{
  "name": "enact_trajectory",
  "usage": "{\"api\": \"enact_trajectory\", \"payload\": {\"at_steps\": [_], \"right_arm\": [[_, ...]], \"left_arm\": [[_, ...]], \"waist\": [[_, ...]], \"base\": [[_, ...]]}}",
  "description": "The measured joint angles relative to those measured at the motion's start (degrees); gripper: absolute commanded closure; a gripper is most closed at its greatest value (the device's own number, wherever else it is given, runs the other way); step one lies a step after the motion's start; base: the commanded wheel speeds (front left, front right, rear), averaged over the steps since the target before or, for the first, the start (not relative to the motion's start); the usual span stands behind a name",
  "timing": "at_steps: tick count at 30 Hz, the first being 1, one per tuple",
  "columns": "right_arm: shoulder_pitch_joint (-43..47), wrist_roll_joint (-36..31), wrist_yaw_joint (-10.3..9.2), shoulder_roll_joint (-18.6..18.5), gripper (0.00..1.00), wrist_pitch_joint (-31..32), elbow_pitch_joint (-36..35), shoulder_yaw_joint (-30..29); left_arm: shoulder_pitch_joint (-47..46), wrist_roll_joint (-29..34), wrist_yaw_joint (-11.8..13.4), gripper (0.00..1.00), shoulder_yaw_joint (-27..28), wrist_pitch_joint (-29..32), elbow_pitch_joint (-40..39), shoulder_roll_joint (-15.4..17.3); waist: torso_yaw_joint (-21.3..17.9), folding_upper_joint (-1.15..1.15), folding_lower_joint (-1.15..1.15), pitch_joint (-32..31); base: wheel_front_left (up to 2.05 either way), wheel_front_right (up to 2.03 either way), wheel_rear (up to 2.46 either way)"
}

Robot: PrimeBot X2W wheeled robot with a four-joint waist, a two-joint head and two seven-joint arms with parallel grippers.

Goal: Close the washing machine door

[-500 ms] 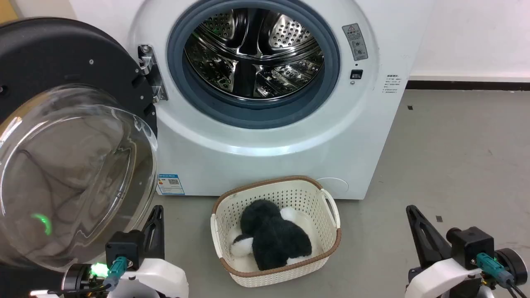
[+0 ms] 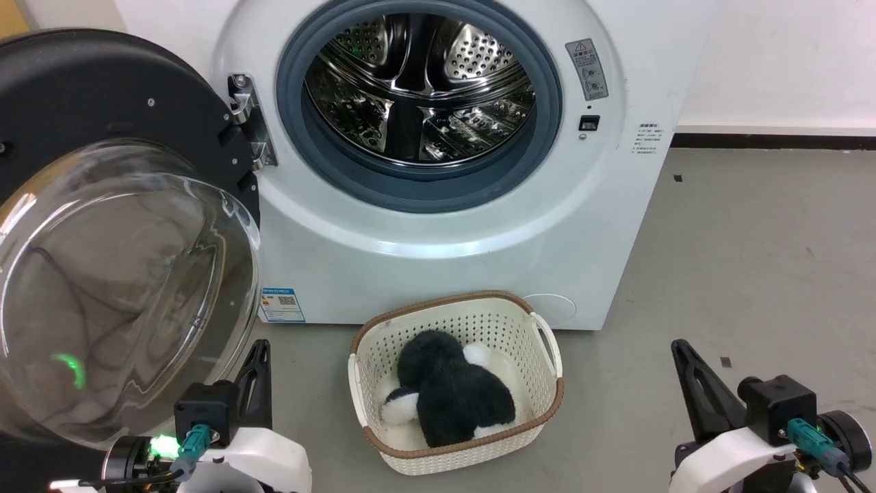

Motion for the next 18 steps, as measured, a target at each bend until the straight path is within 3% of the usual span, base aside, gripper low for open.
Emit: {"api": "enact_trajectory", "payload": {"at_steps": [9,10,18], "right_arm": [[0.00,0.00,0.00,0.00,1.00,0.00,0.00,0.00],[0.02,0.03,0.00,0.00,0.00,-0.01,0.00,0.02],[0.04,0.12,0.00,0.00,0.00,-0.08,0.08,0.01]], "left_arm": [[0.00,0.00,0.00,1.00,0.02,0.00,0.00,0.00],[0.00,-0.01,0.02,0.00,0.01,0.00,0.01,0.00],[0.00,-0.01,0.09,0.00,-0.21,-0.04,0.11,0.00]], "waist": [[0.00,0.00,0.00,0.00],[0.00,0.00,0.00,0.00],[0.00,0.00,0.00,0.01]], "base": [[0.00,0.00,0.00],[0.00,0.00,0.00],[0.00,0.00,0.00]]}}
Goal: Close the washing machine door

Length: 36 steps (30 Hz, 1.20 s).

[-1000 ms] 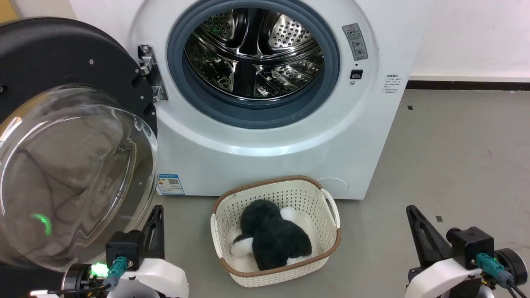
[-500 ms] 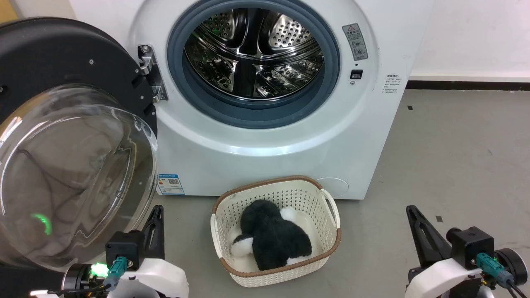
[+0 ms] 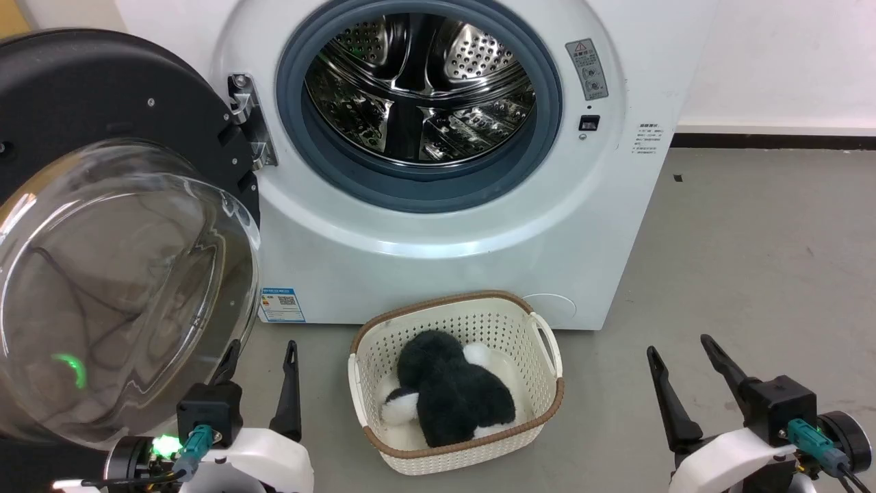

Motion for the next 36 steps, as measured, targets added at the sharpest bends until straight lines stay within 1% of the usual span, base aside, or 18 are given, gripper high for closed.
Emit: {"api": "enact_trajectory", "payload": {"at_steps": [9,17,26,36], "right_arm": [[0.02,0.54,0.00,0.00,0.00,-1.01,0.04,-0.25],[0.07,1.13,0.00,0.00,0.00,-1.98,-0.03,-0.36],[0.13,1.56,0.00,0.00,0.00,-3.07,-0.12,-0.31],[0.21,2.14,0.00,0.00,0.00,-4.08,-0.15,-0.15]], "left_arm": [[0.00,-0.03,0.25,0.00,-0.54,-1.04,0.18,0.00],[0.00,-0.45,0.58,0.00,-0.88,-2.04,0.26,0.00],[0.01,-0.52,1.10,0.00,-1.07,-3.04,0.22,0.00],[0.05,-0.60,1.58,0.00,-1.43,-4.13,0.18,0.00]], "waist": [[0.37,0.00,0.00,0.08],[1.51,0.00,0.00,0.04],[3.67,0.00,0.00,-0.13],[6.99,0.00,0.00,0.00]], "base": [[0.00,0.00,0.00],[0.00,0.00,0.00],[0.00,0.00,0.00],[0.00,0.00,0.00]]}}
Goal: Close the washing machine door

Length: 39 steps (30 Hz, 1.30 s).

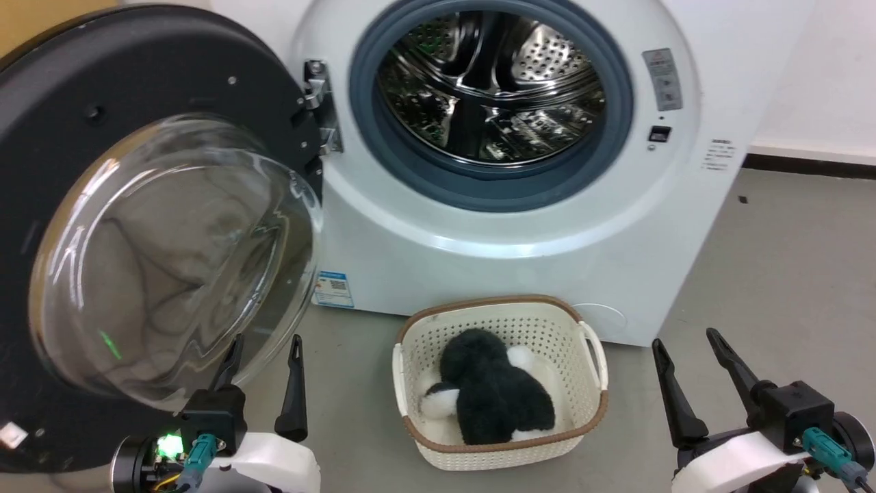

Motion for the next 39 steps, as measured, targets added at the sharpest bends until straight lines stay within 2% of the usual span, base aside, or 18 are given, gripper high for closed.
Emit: {"api": "enact_trajectory", "payload": {"at_steps": [15,39], "right_arm": [[0.48,1.00,0.00,0.00,0.00,-1.94,0.08,0.51],[-1.88,2.71,0.00,0.00,0.00,-4.76,3.07,4.74]], "left_arm": [[0.10,-0.48,0.94,0.00,-1.03,-1.94,-0.13,0.00],[2.05,-1.40,3.39,0.00,-0.52,-4.74,-2.96,0.00]], "waist": [[5.72,0.00,0.00,0.67],[12.12,0.00,0.00,1.14]], "base": [[0.00,0.00,0.00],[0.00,0.00,0.00]]}}
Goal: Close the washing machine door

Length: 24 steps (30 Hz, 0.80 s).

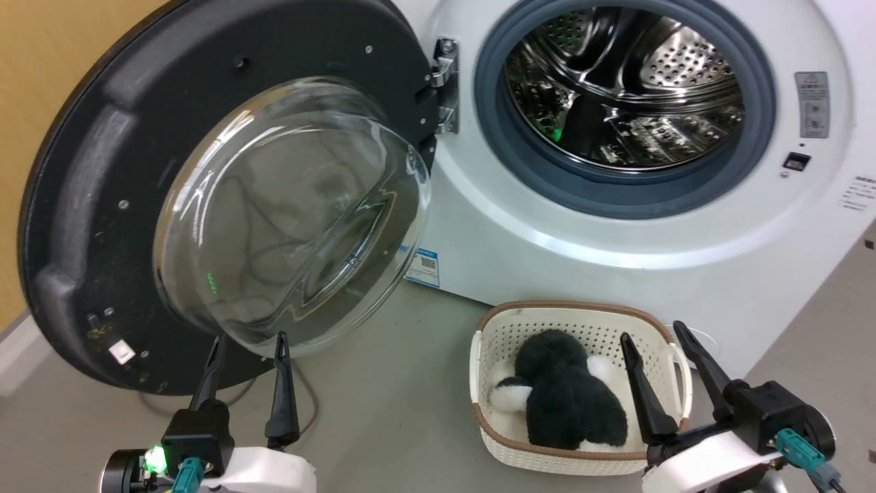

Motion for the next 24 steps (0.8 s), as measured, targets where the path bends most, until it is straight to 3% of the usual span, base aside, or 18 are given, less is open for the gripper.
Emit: {"api": "enact_trajectory", "payload": {"at_steps": [24], "right_arm": [[-2.69,2.50,0.00,-0.64,0.00,-2.75,2.29,3.15]], "left_arm": [[1.83,-1.00,2.58,0.00,-0.49,-2.77,-1.70,0.00]], "waist": [[6.13,0.00,0.00,1.30]], "base": [[0.00,0.00,0.00]]}}
